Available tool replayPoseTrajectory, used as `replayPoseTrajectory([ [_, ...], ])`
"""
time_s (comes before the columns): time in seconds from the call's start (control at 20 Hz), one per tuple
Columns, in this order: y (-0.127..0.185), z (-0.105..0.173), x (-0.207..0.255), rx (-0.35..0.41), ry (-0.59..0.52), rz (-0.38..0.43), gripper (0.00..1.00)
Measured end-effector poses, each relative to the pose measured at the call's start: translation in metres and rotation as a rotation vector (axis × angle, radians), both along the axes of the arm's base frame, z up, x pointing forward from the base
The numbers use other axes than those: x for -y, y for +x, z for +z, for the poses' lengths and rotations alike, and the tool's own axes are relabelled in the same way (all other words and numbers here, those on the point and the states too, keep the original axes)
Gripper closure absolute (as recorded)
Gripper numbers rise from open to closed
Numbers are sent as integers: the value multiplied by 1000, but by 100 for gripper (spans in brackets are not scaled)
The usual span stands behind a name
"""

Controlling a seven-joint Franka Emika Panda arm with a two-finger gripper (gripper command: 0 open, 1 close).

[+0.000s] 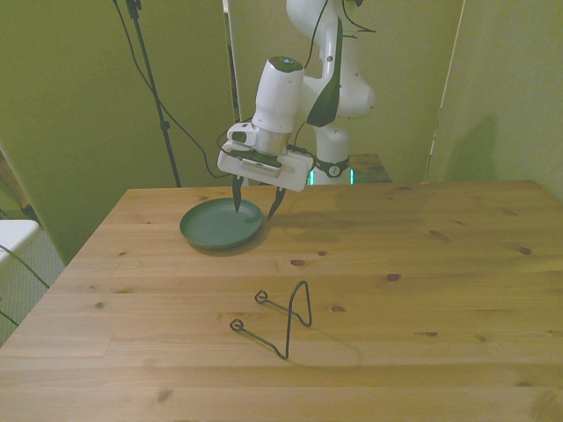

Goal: Load the plate

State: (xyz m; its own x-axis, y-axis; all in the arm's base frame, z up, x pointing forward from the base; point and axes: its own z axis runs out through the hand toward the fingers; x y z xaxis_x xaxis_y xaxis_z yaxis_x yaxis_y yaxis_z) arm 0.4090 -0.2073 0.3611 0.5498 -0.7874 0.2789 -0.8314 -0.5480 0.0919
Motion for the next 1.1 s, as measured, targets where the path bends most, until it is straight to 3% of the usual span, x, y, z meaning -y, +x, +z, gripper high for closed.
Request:
replayPoseTrajectory([
  [1.1, 11, 1, 6, 103, 78, -79, 100],
])
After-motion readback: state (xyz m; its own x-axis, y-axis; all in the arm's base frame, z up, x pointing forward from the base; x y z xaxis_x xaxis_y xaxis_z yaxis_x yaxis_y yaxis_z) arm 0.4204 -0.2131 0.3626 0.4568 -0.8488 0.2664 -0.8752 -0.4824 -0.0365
